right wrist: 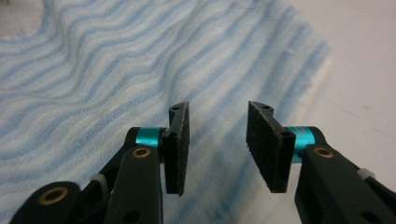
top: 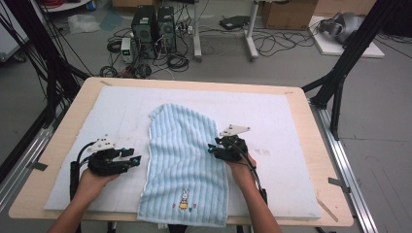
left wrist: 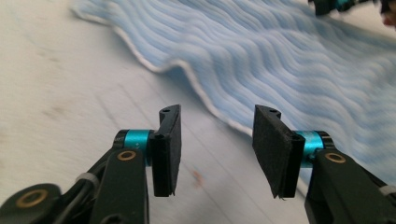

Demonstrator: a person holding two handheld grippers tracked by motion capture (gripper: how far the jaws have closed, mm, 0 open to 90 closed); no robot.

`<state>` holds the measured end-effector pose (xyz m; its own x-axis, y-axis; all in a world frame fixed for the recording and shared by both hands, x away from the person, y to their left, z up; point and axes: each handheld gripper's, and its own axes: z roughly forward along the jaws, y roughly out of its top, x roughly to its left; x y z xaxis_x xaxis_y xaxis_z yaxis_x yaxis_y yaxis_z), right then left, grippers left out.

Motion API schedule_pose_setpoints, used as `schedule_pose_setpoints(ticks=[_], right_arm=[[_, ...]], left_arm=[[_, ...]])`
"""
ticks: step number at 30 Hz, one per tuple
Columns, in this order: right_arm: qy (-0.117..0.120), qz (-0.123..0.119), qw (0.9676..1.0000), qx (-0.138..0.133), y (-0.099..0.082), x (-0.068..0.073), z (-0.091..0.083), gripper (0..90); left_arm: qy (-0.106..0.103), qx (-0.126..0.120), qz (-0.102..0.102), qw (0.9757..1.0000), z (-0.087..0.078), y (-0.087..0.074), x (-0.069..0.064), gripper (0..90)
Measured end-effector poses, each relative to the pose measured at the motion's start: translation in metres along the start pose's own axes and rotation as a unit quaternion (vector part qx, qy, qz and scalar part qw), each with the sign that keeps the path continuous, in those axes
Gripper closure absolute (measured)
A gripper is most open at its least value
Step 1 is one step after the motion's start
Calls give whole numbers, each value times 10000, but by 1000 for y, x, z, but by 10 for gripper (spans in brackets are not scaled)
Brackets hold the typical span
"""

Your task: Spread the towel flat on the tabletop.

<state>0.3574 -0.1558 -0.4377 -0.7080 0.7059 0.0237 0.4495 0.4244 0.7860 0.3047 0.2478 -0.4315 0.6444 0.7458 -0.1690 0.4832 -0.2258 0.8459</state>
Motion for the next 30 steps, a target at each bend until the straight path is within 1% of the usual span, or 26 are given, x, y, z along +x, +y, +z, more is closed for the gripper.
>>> schedule_pose_setpoints(ticks=[1,3,4,5,6,7,8,9,10,11,12,13,14,15,16,17,18,19,21,23,26,29,30], right_arm=[[33,-86,9999,63,1,2,5,625],[119,-249,9992,300,1,7,14,676],[141,-257,9991,308,0,8,16,705],[292,-264,9987,317,0,8,15,810],[292,-264,9987,317,0,8,15,810],[355,-246,9985,341,0,9,15,833],[558,-234,9974,380,0,11,13,840],[558,-234,9974,380,0,11,13,840],[737,-223,9963,379,-1,13,12,841],[737,-223,9963,379,-1,13,12,841],[1039,-177,9941,259,-1,15,9,842],[1039,-177,9941,259,-1,15,9,842],[1203,-272,9920,253,-1,21,7,842],[1203,-272,9920,253,-1,21,7,842],[1337,-332,9902,237,0,25,6,842],[1438,-407,9885,234,1,29,6,840],[1678,-589,9837,265,1,39,7,839],[1678,-589,9837,265,1,39,7,839],[1843,-753,9794,345,1,47,9,836],[1963,-827,9761,432,0,52,11,834],[2061,-775,9742,505,-1,54,11,820],[2237,-702,9707,519,-2,56,13,775],[2262,-726,9701,498,-1,56,12,733]], left_arm=[[54,-56,-63,9999,1,2,3,493],[123,-100,-124,9998,4,5,9,483],[119,-131,-165,9997,5,6,11,477],[133,-138,-188,9996,7,8,13,465],[156,-146,-188,9996,8,9,14,465],[169,-170,-189,9995,11,11,15,457],[168,-168,-162,9996,12,12,16,458],[168,-183,-160,9996,14,13,16,458],[171,-197,-165,9995,16,15,17,459],[179,-239,-164,9994,17,17,17,459],[190,-259,-170,9993,19,19,18,459],[193,-288,-170,9993,22,21,18,459],[186,-351,-176,9991,24,21,18,463],[178,-313,-172,9992,28,23,18,463],[190,-251,-153,9994,32,24,18,461],[192,-243,-149,9994,36,24,17,460],[186,-235,-155,9994,40,24,15,460],[185,-196,-115,9996,44,24,14,460],[207,-121,-62,9997,49,23,12,455],[272,-84,-53,9996,53,22,13,441],[306,-69,-131,9994,58,21,15,427],[355,15,-76,9993,64,23,14,416],[351,8,-39,9994,67,24,13,415]])
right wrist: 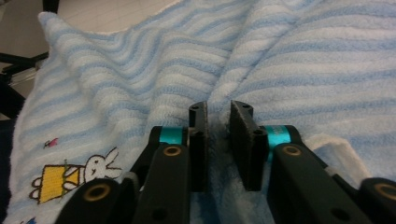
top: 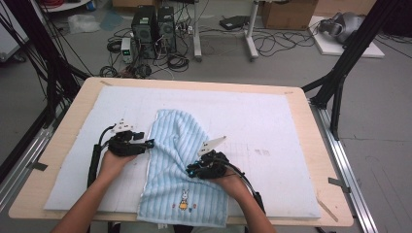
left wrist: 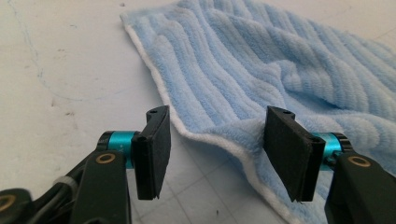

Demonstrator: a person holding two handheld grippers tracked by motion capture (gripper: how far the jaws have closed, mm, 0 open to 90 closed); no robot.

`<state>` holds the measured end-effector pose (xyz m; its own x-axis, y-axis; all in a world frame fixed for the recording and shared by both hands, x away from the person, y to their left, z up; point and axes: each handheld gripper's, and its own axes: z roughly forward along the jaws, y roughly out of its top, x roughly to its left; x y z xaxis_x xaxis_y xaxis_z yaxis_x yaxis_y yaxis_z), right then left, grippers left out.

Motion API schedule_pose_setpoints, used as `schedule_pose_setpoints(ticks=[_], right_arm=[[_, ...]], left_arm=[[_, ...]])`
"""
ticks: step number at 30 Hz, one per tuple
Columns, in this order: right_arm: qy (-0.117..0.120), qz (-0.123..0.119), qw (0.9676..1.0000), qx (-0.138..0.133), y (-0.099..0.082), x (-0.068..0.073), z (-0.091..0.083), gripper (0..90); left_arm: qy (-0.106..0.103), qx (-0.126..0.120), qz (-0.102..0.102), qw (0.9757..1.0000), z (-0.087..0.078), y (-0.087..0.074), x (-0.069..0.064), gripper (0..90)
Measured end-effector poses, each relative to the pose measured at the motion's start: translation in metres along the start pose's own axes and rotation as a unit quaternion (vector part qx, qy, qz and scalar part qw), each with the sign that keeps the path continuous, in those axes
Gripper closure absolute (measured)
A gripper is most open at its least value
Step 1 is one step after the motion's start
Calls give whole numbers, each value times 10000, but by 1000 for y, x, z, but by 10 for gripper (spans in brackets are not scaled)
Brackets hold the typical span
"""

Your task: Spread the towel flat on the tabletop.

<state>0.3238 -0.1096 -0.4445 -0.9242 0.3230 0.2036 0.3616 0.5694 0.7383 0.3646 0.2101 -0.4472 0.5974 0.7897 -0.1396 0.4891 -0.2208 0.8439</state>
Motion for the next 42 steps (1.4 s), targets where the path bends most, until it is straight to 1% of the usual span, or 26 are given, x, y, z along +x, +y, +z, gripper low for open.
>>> schedule_pose_setpoints(ticks=[3,5,7,8,9,10,11,12,13,14,15,16,18,20,22,23,24,26,30,31,32,35,37,39,40,42], right_arm=[[1,76,9999,-108,0,-2,-4,682],[-216,122,9996,-167,0,-5,-10,633],[-358,253,9987,-273,-1,-9,-16,595],[-476,462,9960,-591,-4,-14,-25,558],[-476,462,9960,-591,-4,-14,-25,558],[-529,549,9946,-703,-5,-16,-30,532],[-817,677,9903,-899,-6,-22,-37,467],[-817,677,9903,-899,-6,-22,-37,467],[-1015,775,9872,-960,-7,-25,-39,466],[-1508,945,9791,-984,-11,-35,-42,458],[-1508,945,9791,-984,-11,-35,-42,458],[-1727,1075,9740,-994,-12,-41,-43,459],[-2016,1253,9666,-970,-14,-53,-44,467],[-2403,1298,9575,-923,-11,-62,-45,510],[-2657,1362,9510,-803,-5,-71,-45,543],[-2915,1331,9446,-715,2,-78,-44,575],[-2915,1331,9446,-715,2,-78,-44,575],[-3030,1316,9420,-593,10,-86,-41,588],[-2978,1265,9457,-313,23,-96,-25,589],[-2922,1237,9482,-154,27,-99,-15,590],[-2922,1237,9482,-154,27,-99,-15,590],[-2872,1080,9517,73,35,-97,-1,586],[-2784,1010,9551,107,40,-94,5,571],[-2634,912,9603,114,45,-89,13,553],[-2448,874,9655,160,48,-86,20,541],[-2474,830,9652,170,49,-84,22,528]], left_arm=[[44,235,175,9996,8,0,-5,427],[5,298,406,9987,8,1,-9,459],[-8,336,521,9981,9,0,-11,533],[-38,346,576,9977,9,0,-12,650],[-43,363,641,9973,10,0,-13,650],[-47,377,684,9969,10,0,-14,692],[-43,396,722,9966,10,0,-15,777],[-12,401,744,9964,10,0,-15,777],[-13,439,761,9961,10,0,-15,786],[-22,450,735,9963,9,0,-15,803],[-54,505,695,9963,8,-1,-14,803],[-93,515,629,9966,7,-1,-12,807],[-140,457,504,9976,3,-3,-9,810],[-148,443,427,9980,0,-4,-6,812],[-150,430,359,9983,-1,-5,-5,814],[-152,430,374,9983,-1,-5,-5,821],[-157,438,382,9982,-1,-5,-5,821],[-176,430,400,9981,-2,-5,-5,827],[-205,386,273,9987,-10,-9,1,831],[-198,406,249,9987,-13,-10,2,831],[-180,367,198,9990,-15,-10,4,831],[-154,307,149,9993,-17,-11,6,831],[-161,302,128,9993,-16,-12,7,831],[-152,296,147,9993,-17,-12,6,829],[-152,287,144,9994,-17,-12,6,826],[-148,291,146,9994,-17,-12,6,826]])
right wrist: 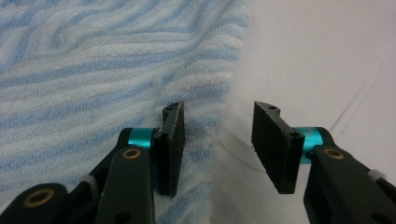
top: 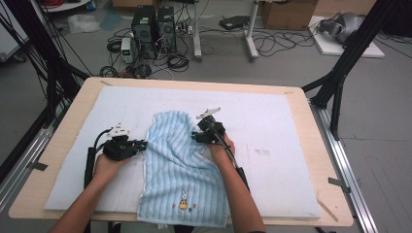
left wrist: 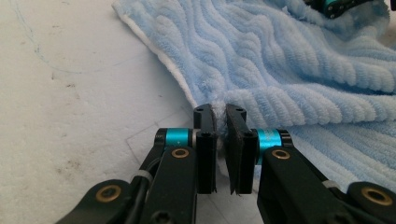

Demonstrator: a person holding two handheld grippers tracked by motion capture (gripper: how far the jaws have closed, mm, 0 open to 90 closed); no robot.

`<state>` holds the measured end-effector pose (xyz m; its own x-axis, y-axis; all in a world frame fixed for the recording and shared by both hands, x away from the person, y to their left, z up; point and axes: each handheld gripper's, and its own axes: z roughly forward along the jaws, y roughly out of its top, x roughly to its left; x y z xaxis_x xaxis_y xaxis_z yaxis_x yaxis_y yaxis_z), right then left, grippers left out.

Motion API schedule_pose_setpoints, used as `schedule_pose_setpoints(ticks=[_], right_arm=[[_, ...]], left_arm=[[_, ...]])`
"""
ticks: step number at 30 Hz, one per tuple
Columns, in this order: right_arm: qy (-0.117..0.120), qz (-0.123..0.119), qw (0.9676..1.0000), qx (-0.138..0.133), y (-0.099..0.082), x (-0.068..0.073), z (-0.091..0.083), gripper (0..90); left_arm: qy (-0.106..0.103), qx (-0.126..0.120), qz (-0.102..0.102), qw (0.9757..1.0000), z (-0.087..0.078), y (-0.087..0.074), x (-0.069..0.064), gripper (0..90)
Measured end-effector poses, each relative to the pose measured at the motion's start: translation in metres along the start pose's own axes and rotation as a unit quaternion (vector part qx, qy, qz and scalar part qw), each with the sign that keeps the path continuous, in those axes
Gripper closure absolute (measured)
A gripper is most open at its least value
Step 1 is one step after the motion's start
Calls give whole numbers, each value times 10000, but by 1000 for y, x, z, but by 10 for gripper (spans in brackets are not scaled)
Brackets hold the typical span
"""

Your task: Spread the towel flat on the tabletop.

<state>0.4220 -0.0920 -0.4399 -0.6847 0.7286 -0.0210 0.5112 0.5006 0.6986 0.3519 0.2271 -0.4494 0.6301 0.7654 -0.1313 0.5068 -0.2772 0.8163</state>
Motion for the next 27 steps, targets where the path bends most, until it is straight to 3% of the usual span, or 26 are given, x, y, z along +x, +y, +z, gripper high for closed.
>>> schedule_pose_setpoints(ticks=[2,4,5,7,8,9,14,17,18,19,21,22,24,25,26,27], right_arm=[[-31,54,10000,26,1,1,1,509],[156,312,9994,31,-1,-1,2,502],[171,307,9994,35,-1,0,2,518],[221,279,9994,35,0,0,2,567],[306,231,9993,33,0,1,2,659],[586,117,9982,27,0,3,2,826],[513,-36,9987,69,1,5,-2,868],[-61,-296,9995,112,2,1,-13,870],[-759,-585,9952,188,4,-2,-23,871],[-759,-585,9952,188,4,-2,-23,871],[-1445,-875,9854,230,6,-6,-33,871],[-1914,-1123,9748,226,9,-7,-39,870],[-1924,-1123,9746,227,9,-7,-40,869],[-1844,-1115,9761,268,9,-6,-38,867],[-1693,-1131,9784,348,7,-3,-34,864],[-1380,-1146,9831,355,6,-1,-30,862]], left_arm=[[1,-4,-12,10000,0,0,0,823],[12,-4,-2,10000,0,0,0,816],[25,0,-8,10000,1,0,-1,812],[38,-7,-5,10000,1,0,-1,812],[40,-4,-6,10000,1,0,-1,810],[42,-7,-2,10000,1,0,-1,809],[12,-13,-9,10000,0,0,0,809],[-31,-42,-24,10000,0,0,-1,810],[-86,-36,-52,9999,0,0,-1,813],[-135,-74,-97,9998,1,0,-2,813],[-240,-132,-169,9995,1,1,-4,823],[-256,-156,-165,9994,1,2,-5,830],[-246,-141,-123,9995,1,2,-7,830],[-240,-128,-112,9996,1,2,-6,830],[-228,-140,-139,9995,1,2,-5,830],[-227,-148,-150,9995,0,2,-4,830]])
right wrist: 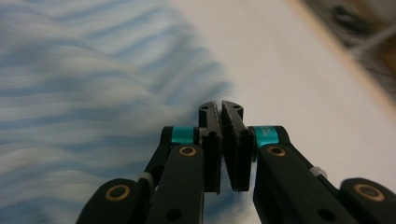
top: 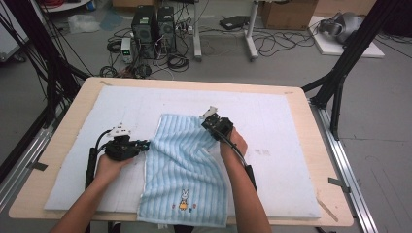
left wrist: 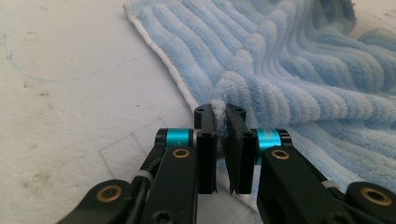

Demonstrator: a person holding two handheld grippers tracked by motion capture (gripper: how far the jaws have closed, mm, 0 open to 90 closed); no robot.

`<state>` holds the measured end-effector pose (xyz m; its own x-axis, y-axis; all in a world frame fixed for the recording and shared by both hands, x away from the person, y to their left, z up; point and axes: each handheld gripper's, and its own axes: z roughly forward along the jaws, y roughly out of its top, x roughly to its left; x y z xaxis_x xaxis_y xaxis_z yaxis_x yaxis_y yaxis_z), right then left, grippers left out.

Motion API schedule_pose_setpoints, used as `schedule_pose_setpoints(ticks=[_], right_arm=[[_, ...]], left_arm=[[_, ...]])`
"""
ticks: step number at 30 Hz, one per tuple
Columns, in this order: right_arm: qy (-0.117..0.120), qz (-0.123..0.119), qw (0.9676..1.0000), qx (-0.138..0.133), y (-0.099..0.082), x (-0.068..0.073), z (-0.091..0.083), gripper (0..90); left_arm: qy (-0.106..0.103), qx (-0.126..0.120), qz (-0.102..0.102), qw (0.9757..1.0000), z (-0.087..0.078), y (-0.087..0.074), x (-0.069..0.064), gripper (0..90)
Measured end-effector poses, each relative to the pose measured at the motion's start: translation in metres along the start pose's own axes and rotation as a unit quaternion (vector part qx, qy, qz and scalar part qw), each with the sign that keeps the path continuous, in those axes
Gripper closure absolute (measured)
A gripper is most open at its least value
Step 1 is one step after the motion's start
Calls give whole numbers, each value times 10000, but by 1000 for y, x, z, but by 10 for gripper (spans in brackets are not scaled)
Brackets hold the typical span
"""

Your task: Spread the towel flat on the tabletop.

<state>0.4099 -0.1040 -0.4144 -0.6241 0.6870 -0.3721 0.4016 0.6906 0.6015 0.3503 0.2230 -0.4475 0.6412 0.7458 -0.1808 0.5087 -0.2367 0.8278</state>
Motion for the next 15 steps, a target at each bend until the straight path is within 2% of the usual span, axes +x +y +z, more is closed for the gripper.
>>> schedule_pose_setpoints(ticks=[2,3,5,6,7,8,10,12,13,14,15], right_arm=[[571,100,9983,-45,-2,8,7,857],[875,164,9960,-73,-4,12,11,854],[1029,347,9938,-222,-8,16,13,816],[1029,347,9938,-222,-8,16,13,816],[1149,455,9921,-234,-10,14,13,751],[1270,555,9899,-293,-11,11,12,659],[1680,797,9807,-610,-15,1,7,618],[1530,1026,9779,-990,-18,-11,-5,656],[1333,1153,9774,-1171,-20,-20,-11,688],[1052,1284,9785,-1225,-22,-27,-15,705],[776,1348,9816,-1109,-23,-34,-17,720]], left_arm=[[15,-16,-15,10000,-2,0,1,830],[26,-29,-28,10000,-3,0,2,830],[32,-37,-35,10000,-3,0,3,830],[40,-24,-20,10000,-3,0,3,830],[49,-14,-11,10000,-3,0,3,830],[54,-7,-7,10000,-3,0,3,830],[68,8,-1,10000,-4,0,3,830],[79,-15,-35,10000,-3,0,4,829],[98,-23,-39,9999,-4,0,4,828],[114,-24,-34,9999,-4,0,3,827],[129,-29,-28,9999,-3,1,3,827]])
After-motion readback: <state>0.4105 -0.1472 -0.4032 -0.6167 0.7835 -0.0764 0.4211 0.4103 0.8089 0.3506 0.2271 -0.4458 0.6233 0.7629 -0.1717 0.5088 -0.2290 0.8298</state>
